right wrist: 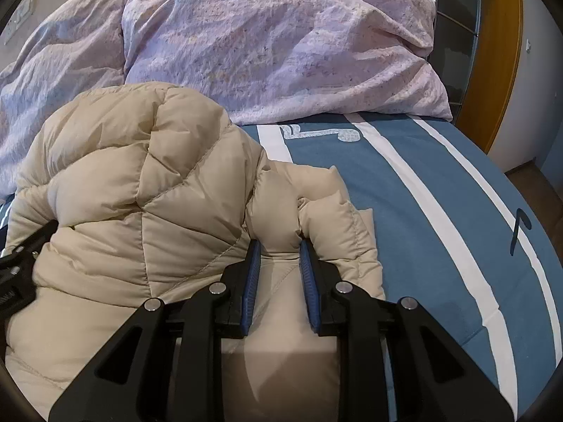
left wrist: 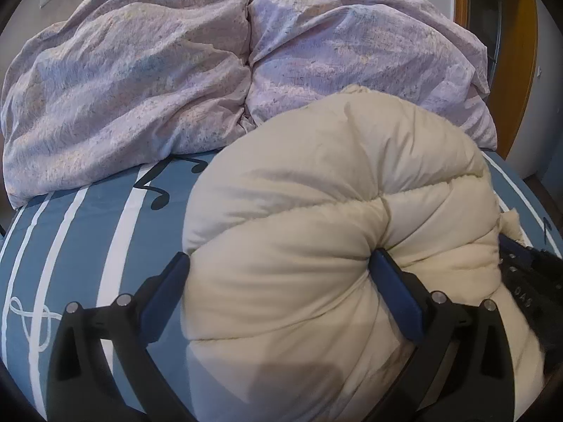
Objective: Fold large clothes
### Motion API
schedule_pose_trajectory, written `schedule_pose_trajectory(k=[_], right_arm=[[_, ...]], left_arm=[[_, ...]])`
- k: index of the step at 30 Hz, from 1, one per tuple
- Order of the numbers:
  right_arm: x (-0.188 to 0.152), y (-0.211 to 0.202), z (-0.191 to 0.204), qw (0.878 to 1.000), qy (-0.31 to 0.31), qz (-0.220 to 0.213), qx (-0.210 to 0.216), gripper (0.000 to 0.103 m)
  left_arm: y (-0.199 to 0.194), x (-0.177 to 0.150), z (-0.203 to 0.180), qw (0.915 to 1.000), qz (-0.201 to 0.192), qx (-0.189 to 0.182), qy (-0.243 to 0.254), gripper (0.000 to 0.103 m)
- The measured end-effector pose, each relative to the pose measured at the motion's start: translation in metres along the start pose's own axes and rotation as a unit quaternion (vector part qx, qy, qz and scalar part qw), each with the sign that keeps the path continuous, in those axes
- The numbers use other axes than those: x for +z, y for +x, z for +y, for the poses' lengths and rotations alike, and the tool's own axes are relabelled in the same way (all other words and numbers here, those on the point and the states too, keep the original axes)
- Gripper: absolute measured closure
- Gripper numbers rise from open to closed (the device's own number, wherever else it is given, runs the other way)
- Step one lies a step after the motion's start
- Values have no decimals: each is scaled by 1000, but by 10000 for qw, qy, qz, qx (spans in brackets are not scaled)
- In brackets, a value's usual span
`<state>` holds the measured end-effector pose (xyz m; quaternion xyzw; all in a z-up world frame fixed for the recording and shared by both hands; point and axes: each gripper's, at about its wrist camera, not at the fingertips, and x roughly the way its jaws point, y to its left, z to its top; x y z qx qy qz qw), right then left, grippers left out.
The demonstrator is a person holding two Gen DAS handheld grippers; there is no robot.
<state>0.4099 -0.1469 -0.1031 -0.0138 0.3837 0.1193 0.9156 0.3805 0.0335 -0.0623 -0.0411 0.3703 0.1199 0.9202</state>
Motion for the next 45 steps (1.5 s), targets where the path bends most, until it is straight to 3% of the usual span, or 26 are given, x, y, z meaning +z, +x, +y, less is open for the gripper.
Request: schedule_pose_trajectory(k=[14, 45], right_arm=[[0, 1, 2, 9999, -45, 5, -91, 78], [0, 1, 1, 10000, -44, 8, -72, 78]], left_arm=[[8, -1, -6, 9995, 28, 257, 206, 2], [8, -1, -7, 9994, 31, 284, 196, 2]])
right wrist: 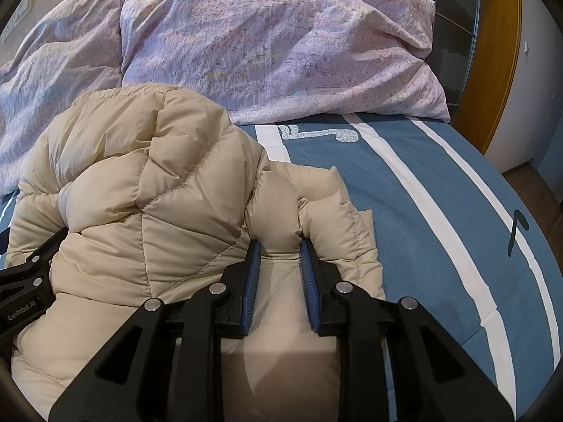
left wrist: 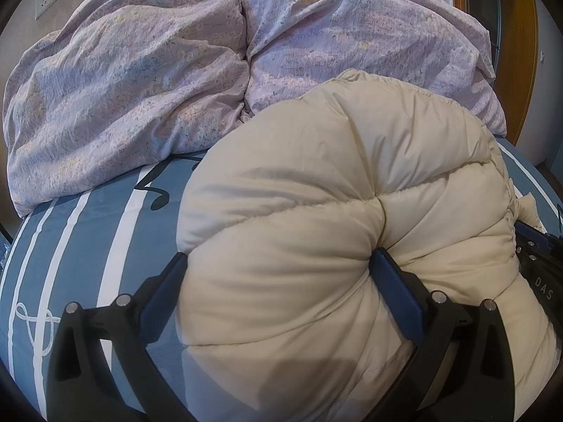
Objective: Fold large clothes
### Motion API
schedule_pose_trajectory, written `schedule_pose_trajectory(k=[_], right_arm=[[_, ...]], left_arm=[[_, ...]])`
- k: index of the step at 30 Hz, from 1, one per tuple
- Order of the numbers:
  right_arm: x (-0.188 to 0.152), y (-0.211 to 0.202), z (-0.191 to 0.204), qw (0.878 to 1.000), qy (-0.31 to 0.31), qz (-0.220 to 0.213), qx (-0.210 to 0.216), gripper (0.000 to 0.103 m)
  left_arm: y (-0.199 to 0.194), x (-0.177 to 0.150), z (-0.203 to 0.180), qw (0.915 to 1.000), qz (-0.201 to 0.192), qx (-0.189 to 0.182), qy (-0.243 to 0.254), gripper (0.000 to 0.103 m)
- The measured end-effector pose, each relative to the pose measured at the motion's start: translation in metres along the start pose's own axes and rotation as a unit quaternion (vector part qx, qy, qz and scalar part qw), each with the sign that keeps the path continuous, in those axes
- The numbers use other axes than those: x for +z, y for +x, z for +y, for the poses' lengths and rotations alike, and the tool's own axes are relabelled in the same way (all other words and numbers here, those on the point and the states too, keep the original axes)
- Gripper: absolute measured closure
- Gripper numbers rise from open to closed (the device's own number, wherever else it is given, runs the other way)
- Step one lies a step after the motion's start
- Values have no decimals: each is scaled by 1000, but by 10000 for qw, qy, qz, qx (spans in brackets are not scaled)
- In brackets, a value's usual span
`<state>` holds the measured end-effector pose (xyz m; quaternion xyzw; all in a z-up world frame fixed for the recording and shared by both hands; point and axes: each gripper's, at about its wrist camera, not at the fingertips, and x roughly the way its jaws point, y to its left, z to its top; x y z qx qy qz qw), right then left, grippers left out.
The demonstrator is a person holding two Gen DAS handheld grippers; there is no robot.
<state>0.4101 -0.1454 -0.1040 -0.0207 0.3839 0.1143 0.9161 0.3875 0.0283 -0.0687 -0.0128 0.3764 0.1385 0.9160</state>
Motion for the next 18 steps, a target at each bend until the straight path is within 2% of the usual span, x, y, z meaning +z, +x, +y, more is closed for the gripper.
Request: schedule_pose_trajectory(k=[11, 18], right_arm=[[0, 0, 0, 10000, 2, 6, 2, 78], [0, 2, -5, 9997, 171, 36, 186, 78]], left_arm=[[2, 0, 1, 10000, 14, 0, -12, 2], [4, -2, 0, 10000, 10, 89, -41, 2]])
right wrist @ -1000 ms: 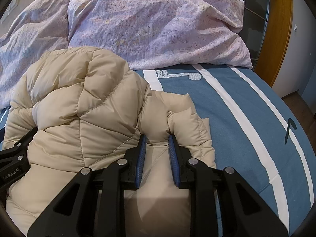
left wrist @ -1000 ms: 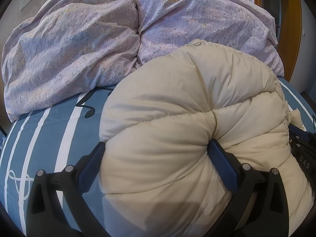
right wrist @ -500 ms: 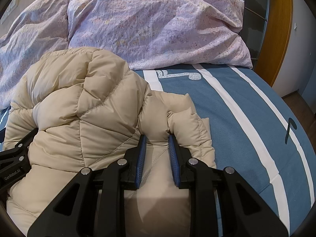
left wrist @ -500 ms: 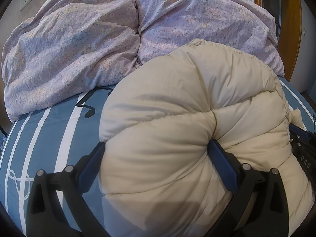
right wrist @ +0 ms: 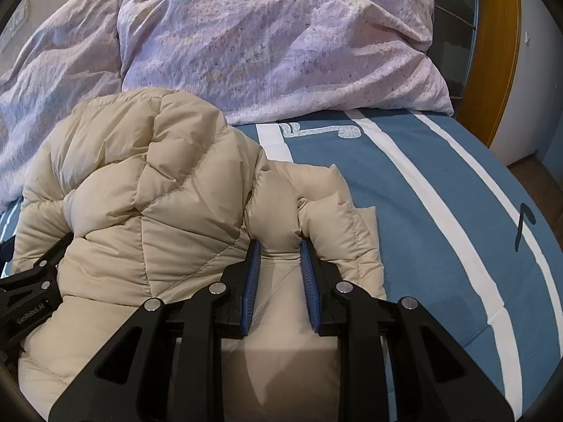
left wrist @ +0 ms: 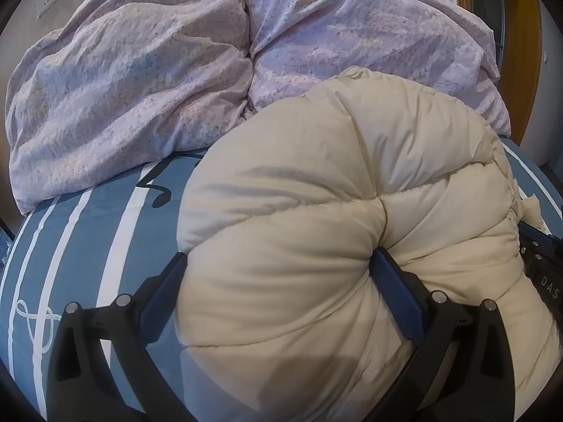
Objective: Fold large clothes
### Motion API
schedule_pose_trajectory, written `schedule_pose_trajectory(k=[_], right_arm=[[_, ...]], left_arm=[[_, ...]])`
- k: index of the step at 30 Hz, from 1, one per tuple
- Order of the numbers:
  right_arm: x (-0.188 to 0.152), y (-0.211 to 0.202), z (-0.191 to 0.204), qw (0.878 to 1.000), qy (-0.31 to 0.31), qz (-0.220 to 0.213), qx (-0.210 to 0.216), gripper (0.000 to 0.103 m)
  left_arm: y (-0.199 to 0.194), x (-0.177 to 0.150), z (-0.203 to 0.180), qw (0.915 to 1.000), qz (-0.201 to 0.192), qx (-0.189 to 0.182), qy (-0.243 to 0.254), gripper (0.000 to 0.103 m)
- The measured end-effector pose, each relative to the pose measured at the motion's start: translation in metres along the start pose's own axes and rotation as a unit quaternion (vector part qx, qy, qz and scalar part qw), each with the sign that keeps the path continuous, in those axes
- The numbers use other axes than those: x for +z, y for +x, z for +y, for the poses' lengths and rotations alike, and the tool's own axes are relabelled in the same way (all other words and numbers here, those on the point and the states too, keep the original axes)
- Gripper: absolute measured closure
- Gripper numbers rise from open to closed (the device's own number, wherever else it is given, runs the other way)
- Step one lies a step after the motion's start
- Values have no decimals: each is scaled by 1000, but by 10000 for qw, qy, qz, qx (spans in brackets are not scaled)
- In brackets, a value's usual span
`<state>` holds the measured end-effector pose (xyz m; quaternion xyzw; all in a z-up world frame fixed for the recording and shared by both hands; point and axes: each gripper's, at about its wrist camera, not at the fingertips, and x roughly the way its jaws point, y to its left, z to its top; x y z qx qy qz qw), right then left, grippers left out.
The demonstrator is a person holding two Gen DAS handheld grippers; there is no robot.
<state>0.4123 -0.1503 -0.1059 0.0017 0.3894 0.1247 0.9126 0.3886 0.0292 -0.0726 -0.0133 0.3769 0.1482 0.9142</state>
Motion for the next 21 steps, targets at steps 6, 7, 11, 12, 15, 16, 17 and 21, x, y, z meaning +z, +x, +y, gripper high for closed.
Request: schedule_pose_trajectory(k=[6, 7, 11, 12, 15, 16, 17, 21], right_arm=[[1, -1, -5, 9998, 73, -2, 208, 77], [1, -2, -6, 9996, 30, 43, 268, 77], [1, -23, -20, 9976, 147, 133, 670, 56], [0, -29, -24, 9961, 267, 135, 828, 46], [-2, -53, -43, 9923, 657, 0, 1051, 11], [-2, -61, -49, 9917, 725, -54, 1056, 10], [-3, -64, -55, 9901, 798, -34, 1152, 9], [-6, -55, -78, 9767, 1326, 500, 1615, 6]], left_arm=[[-6, -1, -1, 9999, -33, 136, 26, 2], [-12, -3, -1, 9999, -9, 170, 29, 2], [-40, -13, 11, 9999, 30, -105, -112, 2], [-45, -15, 15, 9998, 30, -147, -155, 2], [-60, -19, 38, 9986, 70, -310, -426, 2], [-64, -20, 48, 9978, 108, -351, -558, 2], [-66, -21, 56, 9968, 156, -402, -670, 2], [-61, -25, 80, 9897, 487, -766, -1110, 2]])
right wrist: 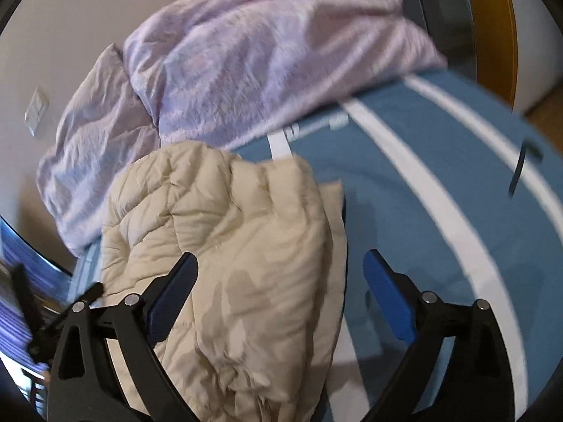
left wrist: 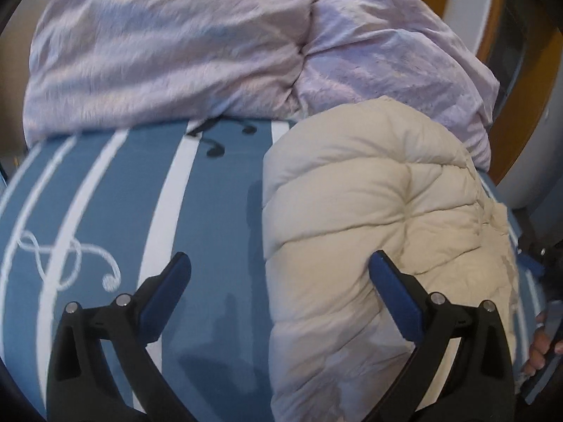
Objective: Fold large clothes
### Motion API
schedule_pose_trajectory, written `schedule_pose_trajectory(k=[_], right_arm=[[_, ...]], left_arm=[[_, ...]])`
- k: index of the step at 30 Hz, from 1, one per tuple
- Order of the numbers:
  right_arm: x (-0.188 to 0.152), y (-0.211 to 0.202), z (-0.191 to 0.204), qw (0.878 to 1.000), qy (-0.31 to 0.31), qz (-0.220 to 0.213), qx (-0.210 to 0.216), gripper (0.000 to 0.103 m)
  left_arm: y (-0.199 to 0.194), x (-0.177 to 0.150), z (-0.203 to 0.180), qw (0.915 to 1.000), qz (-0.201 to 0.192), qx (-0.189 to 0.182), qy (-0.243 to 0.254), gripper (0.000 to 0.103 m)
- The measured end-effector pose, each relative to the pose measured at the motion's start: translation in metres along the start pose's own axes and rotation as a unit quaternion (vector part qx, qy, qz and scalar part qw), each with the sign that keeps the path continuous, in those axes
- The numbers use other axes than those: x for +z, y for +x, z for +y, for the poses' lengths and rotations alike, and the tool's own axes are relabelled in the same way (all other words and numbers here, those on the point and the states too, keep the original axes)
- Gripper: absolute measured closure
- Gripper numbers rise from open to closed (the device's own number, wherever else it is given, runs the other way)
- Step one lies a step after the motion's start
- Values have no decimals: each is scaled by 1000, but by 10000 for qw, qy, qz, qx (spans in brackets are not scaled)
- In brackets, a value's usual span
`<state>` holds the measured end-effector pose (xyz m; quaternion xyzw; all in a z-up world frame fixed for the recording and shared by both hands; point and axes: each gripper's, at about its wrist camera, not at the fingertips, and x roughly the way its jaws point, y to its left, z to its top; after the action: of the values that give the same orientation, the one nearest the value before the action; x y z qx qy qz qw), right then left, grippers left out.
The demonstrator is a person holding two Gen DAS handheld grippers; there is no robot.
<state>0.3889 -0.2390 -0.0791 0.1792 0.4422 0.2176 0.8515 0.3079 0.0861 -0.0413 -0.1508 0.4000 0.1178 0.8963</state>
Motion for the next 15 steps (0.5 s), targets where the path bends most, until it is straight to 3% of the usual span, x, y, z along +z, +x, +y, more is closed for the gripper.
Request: schedule_pose_trajectory(k=[3, 7, 15], right_arm=[[1, 10, -12, 9987, 306, 357, 195, 6], [-4, 27, -19, 9950, 491, 735, 461, 6], [-7, 47, -31, 9839, 877, 964, 1220, 4]], left_arm=[[8, -2, 12, 9984, 299, -355, -331, 2], [13, -5, 11, 9963, 442, -607, -414, 2], [14, -3, -1, 9972, 518, -541, -30, 2]])
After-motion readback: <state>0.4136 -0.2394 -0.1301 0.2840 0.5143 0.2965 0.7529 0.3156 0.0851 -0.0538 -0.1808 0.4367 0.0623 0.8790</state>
